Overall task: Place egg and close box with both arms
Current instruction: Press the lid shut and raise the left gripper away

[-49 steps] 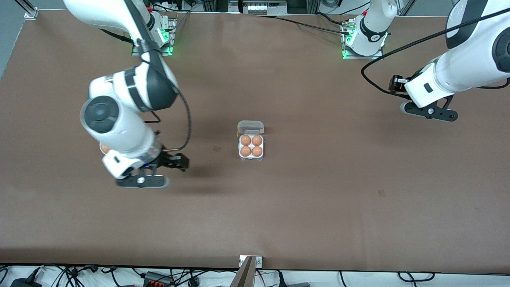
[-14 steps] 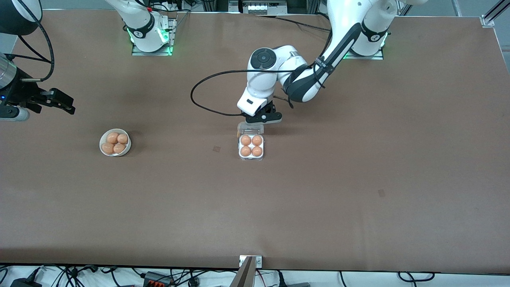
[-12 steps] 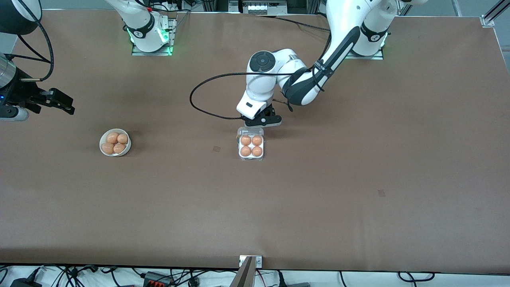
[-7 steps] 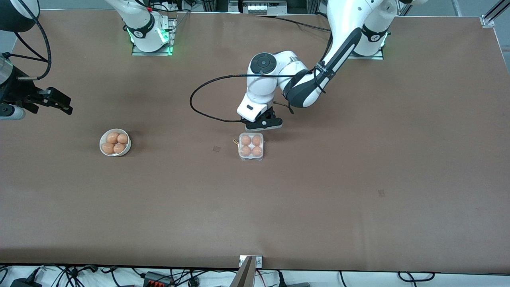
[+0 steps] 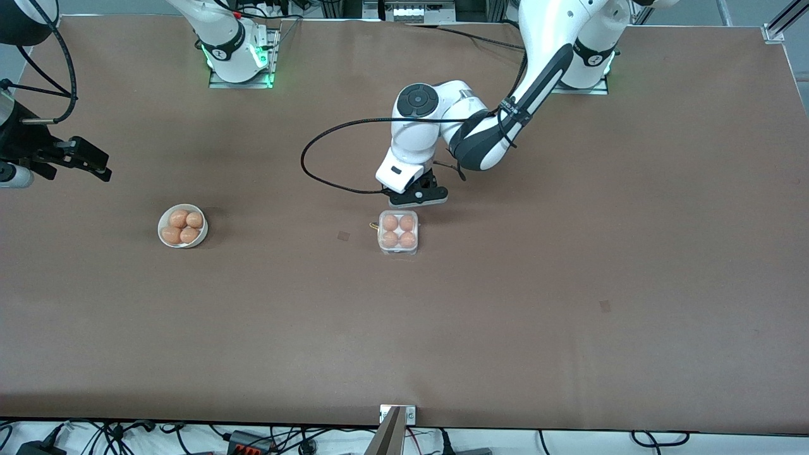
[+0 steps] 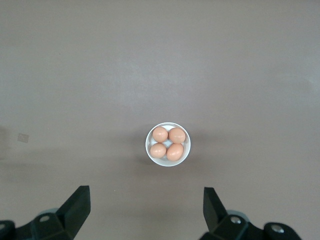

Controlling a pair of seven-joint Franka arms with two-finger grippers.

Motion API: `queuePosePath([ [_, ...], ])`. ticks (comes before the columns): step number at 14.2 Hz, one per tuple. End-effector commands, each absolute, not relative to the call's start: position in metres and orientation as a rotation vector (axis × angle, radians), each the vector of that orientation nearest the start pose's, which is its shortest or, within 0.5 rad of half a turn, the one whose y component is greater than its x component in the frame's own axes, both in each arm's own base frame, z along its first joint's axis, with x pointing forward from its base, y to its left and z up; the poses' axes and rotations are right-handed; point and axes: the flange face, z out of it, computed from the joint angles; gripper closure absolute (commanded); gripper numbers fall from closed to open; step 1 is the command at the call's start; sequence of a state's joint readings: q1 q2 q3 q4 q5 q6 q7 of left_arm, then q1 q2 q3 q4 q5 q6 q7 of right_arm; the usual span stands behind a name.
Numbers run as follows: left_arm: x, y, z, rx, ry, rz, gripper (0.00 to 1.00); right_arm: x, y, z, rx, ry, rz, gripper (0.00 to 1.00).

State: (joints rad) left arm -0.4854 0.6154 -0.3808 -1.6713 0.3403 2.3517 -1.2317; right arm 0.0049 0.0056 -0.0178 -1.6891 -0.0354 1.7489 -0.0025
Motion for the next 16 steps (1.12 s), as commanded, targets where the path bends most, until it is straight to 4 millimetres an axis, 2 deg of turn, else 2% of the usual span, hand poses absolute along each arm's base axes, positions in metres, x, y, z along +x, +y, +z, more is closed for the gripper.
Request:
queuePosePath([
  [1,0.487,-0.496,0.285,-3.186,-0.360,-0.197,0.99,0.567,-0.007,0.586,-3.176,-0.017,-0.082,0.00],
  [3,0.506,-0.472,0.312,-3.149,-0.356,-0.219,0.99,0.566,-0.008,0.586,-3.176,-0.012,-0.068,0.00],
  [5,0.527,-0.437,0.347,-3.097,-0.243,-0.213,0.99,0.566,-0.009,0.585,-3.176,-0.007,-0.065,0.00],
  [7,0.542,-0.408,0.372,-3.034,-0.149,-0.174,0.99,0.566,-0.009,0.585,-3.175,-0.007,-0.065,0.00],
  [8,0.555,-0.387,0.383,-3.007,-0.101,-0.131,0.99,0.566,-0.010,0.585,-3.175,-0.002,-0.063,0.00],
  [11,0.598,-0.320,0.434,-2.947,0.079,-0.022,0.99,0.563,-0.010,0.582,-3.175,-0.002,-0.024,0.00],
  [13,0.623,-0.270,0.459,-2.939,0.167,0.016,0.99,0.562,-0.011,0.582,-3.175,0.004,-0.012,0.00],
  [16,0.652,-0.178,0.503,-3.071,0.207,0.118,0.99,0.562,-0.010,0.582,-3.166,0.010,-0.009,0.00],
])
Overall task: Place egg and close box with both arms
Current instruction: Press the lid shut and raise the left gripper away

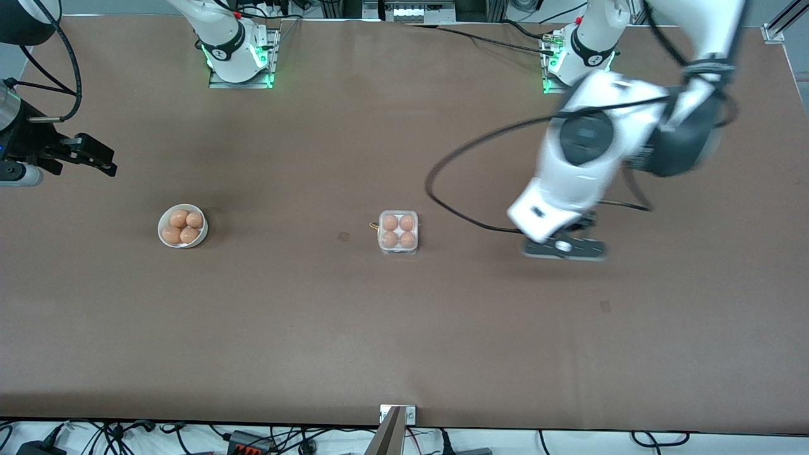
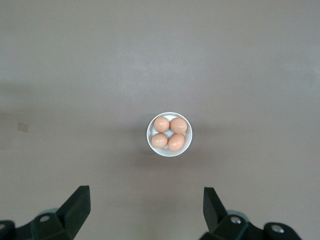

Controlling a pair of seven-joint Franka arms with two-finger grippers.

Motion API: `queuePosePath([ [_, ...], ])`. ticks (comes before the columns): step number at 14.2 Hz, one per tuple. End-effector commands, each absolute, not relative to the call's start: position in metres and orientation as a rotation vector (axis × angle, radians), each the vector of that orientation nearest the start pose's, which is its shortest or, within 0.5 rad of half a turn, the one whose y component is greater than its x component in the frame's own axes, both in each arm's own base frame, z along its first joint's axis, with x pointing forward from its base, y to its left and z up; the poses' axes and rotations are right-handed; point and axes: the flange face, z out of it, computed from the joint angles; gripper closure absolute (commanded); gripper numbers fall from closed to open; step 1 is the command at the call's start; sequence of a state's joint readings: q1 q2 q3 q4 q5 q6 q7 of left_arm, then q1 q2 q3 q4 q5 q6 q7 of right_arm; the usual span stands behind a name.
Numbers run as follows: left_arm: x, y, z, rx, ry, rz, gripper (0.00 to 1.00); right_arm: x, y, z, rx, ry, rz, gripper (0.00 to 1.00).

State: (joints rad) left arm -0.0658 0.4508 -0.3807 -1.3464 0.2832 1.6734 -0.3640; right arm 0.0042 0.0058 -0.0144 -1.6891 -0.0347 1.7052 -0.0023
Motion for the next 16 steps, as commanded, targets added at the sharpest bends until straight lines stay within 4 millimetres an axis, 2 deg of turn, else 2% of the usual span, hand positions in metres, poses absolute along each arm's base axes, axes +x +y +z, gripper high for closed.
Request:
queuePosePath([
  [1,0.654,-0.151,0.516,-3.086,0.234,0.136,0.99,0.562,-0.010,0.582,-3.166,0.010,-0.009,0.00],
  [3,0.644,-0.117,0.539,-3.110,0.287,0.191,0.95,0.562,-0.010,0.582,-3.166,0.008,-0.009,0.00],
  [4,0.636,-0.098,0.551,-3.122,0.313,0.237,0.84,0.562,-0.011,0.582,-3.166,0.010,-0.009,0.00],
  [5,0.629,-0.084,0.556,-3.125,0.342,0.291,0.83,0.562,-0.011,0.583,-3.166,0.008,-0.012,0.00],
  [6,0.620,-0.074,0.563,-3.126,0.384,0.357,0.71,0.561,-0.011,0.583,-3.168,0.005,-0.009,0.00],
  [7,0.613,-0.067,0.566,-3.113,0.425,0.412,0.51,0.561,-0.011,0.585,-3.168,-0.002,-0.014,0.00],
  [8,0.608,-0.063,0.567,-3.102,0.468,0.453,0.47,0.561,-0.011,0.585,-3.168,-0.005,-0.014,0.00],
  [9,0.605,-0.062,0.566,-3.092,0.485,0.483,0.37,0.561,-0.010,0.585,-3.168,-0.007,-0.014,0.00],
  [10,0.604,-0.061,0.566,-3.090,0.486,0.499,0.10,0.561,-0.009,0.585,-3.168,-0.012,-0.014,0.00],
  [13,0.604,-0.060,0.566,-3.096,0.485,0.497,0.06,0.561,-0.009,0.590,-3.168,-0.014,-0.028,0.00],
  [14,0.604,-0.061,0.566,-3.095,0.488,0.497,0.00,0.560,-0.009,0.591,-3.168,-0.009,-0.026,0.00],
  [16,0.603,-0.062,0.567,-3.093,0.492,0.502,0.00,0.558,-0.009,0.589,-3.166,0.009,0.005,0.00],
])
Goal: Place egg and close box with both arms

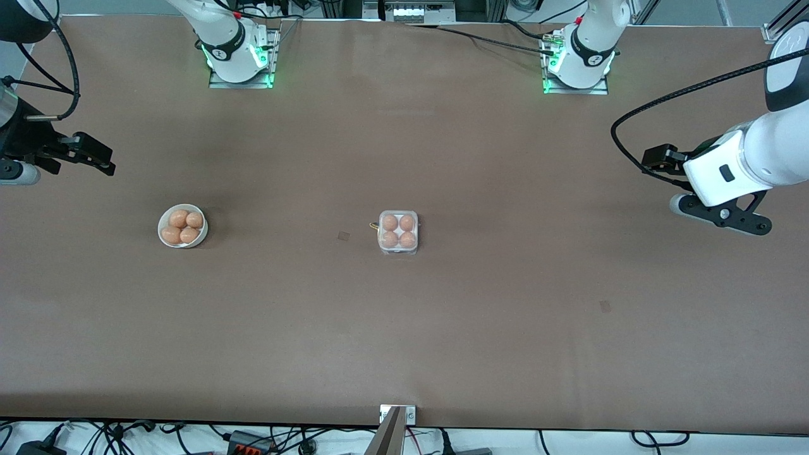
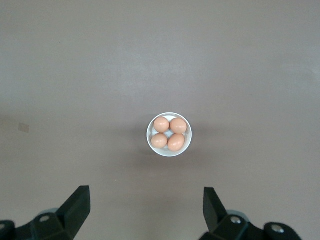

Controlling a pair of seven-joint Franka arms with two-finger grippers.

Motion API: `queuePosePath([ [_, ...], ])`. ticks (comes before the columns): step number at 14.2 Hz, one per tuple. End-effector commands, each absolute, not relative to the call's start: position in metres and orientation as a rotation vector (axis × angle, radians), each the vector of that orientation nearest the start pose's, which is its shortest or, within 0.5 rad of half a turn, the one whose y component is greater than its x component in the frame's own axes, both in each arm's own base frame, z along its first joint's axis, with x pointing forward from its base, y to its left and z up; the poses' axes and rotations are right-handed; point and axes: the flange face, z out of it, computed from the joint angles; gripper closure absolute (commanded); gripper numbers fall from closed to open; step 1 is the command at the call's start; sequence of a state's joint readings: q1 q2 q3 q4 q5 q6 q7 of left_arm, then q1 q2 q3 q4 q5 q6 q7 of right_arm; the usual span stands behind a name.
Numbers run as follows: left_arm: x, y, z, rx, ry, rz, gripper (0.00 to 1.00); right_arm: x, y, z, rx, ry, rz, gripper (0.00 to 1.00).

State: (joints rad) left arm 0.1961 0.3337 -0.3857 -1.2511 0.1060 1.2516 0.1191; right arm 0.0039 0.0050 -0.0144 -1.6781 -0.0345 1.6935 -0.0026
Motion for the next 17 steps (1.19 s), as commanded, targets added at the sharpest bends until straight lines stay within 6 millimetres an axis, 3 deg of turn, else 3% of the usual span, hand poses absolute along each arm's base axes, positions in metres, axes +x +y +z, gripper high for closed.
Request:
queuePosePath([
  [1,0.603,-0.064,0.567,-3.090,0.494,0.504,0.00,0.558,-0.009,0.589,-3.166,0.014,0.012,0.00],
  [10,0.603,-0.057,0.569,-3.093,0.475,0.489,0.00,0.558,-0.008,0.589,-3.166,0.016,0.007,0.00],
  [12,0.586,-0.068,0.584,-3.057,0.490,0.424,0.00,0.559,-0.009,0.588,-3.166,0.018,0.005,0.00],
  [13,0.579,-0.058,0.586,-3.050,0.458,0.373,0.00,0.559,-0.009,0.588,-3.166,0.018,0.005,0.00],
  [17,0.545,-0.050,0.578,-3.043,0.439,0.130,0.00,0.559,-0.009,0.588,-3.166,0.018,0.010,0.00],
])
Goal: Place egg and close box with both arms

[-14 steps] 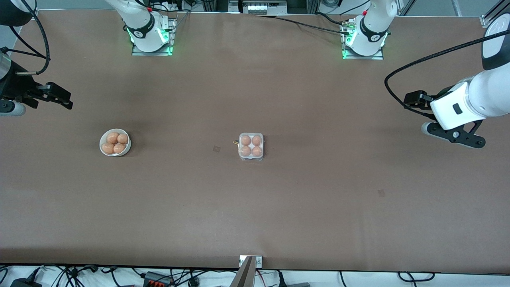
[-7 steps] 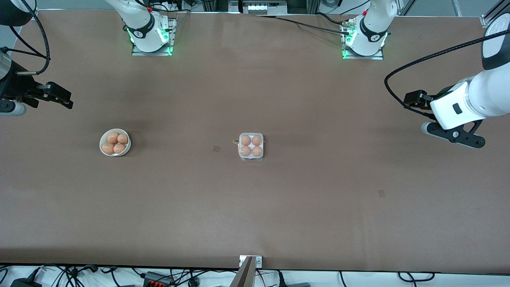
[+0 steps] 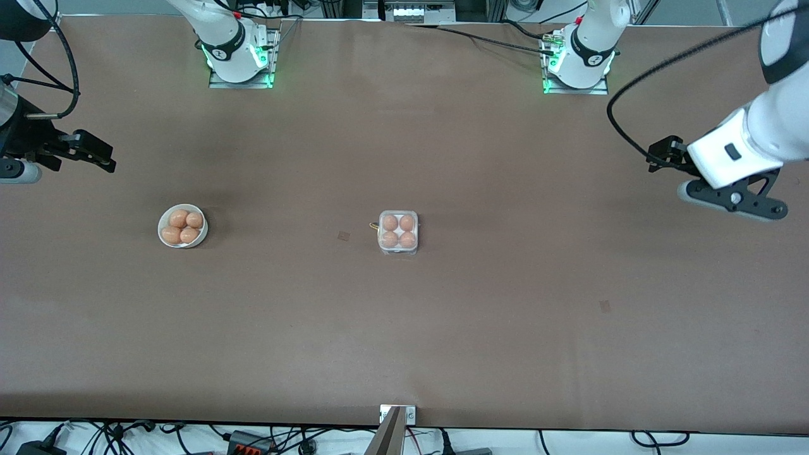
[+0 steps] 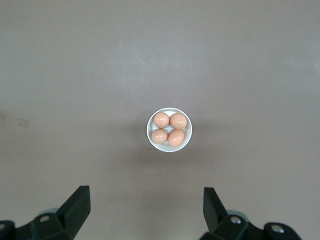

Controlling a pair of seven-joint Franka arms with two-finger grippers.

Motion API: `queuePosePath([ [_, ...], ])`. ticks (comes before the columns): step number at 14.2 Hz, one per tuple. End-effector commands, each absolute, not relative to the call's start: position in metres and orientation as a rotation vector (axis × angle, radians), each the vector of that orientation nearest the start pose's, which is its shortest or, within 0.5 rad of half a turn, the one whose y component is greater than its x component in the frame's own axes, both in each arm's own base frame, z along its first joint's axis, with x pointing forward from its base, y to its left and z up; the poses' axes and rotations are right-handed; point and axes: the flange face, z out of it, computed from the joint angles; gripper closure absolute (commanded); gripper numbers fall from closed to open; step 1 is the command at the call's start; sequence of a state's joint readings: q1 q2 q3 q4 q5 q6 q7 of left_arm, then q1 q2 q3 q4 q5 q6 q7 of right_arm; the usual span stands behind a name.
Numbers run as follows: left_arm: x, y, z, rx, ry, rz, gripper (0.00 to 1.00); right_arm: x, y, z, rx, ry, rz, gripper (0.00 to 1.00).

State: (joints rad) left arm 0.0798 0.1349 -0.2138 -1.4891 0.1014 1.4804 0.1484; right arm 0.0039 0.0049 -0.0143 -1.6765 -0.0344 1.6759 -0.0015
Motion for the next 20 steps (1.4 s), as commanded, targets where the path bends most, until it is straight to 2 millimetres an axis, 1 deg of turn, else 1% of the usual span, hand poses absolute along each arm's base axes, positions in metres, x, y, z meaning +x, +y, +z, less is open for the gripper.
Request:
queuePosePath([
  [1,0.536,-0.050,0.580,-3.048,0.430,0.093,0.00,0.559,-0.009,0.588,-3.166,0.018,0.012,0.00],
  [3,0.525,-0.036,0.571,-3.152,0.347,0.042,0.00,0.558,-0.009,0.589,-3.166,0.006,0.012,0.00],
  [4,0.524,-0.033,0.570,-3.179,0.335,0.042,0.00,0.558,-0.010,0.588,-3.166,0.006,0.015,0.00],
  [6,0.524,-0.042,0.574,-3.164,0.367,0.024,0.00,0.555,-0.011,0.587,-3.165,0.016,0.049,0.00],
  [8,0.529,-0.039,0.579,-3.117,0.369,-0.049,0.00,0.554,-0.009,0.587,-3.167,-0.005,0.059,0.00],
  [10,0.530,-0.035,0.581,-3.114,0.355,-0.071,0.00,0.554,-0.009,0.587,-3.167,-0.005,0.059,0.00],
  [11,0.529,-0.035,0.581,-3.112,0.348,-0.068,0.00,0.554,-0.009,0.587,-3.167,-0.003,0.054,0.00],
  [13,0.529,-0.026,0.582,-3.115,0.315,-0.056,0.00,0.553,-0.007,0.587,-3.168,0.004,0.056,0.00],
  [14,0.532,-0.019,0.583,-3.121,0.275,-0.054,0.00,0.553,-0.009,0.588,-3.168,0.011,0.049,0.00],
  [15,0.535,-0.015,0.585,-3.128,0.235,-0.019,0.00,0.552,-0.010,0.591,-3.165,0.017,0.042,0.00],
  [16,0.543,-0.012,0.581,-3.137,0.206,0.045,0.00,0.551,-0.013,0.591,-3.165,0.024,0.042,0.00],
  [17,0.543,-0.011,0.582,-3.137,0.202,0.082,0.00,0.551,-0.013,0.592,-3.165,0.024,0.039,0.00],
  [20,0.543,-0.011,0.582,-3.138,0.199,0.094,0.00,0.549,-0.011,0.592,-3.165,0.019,0.044,0.00],
])
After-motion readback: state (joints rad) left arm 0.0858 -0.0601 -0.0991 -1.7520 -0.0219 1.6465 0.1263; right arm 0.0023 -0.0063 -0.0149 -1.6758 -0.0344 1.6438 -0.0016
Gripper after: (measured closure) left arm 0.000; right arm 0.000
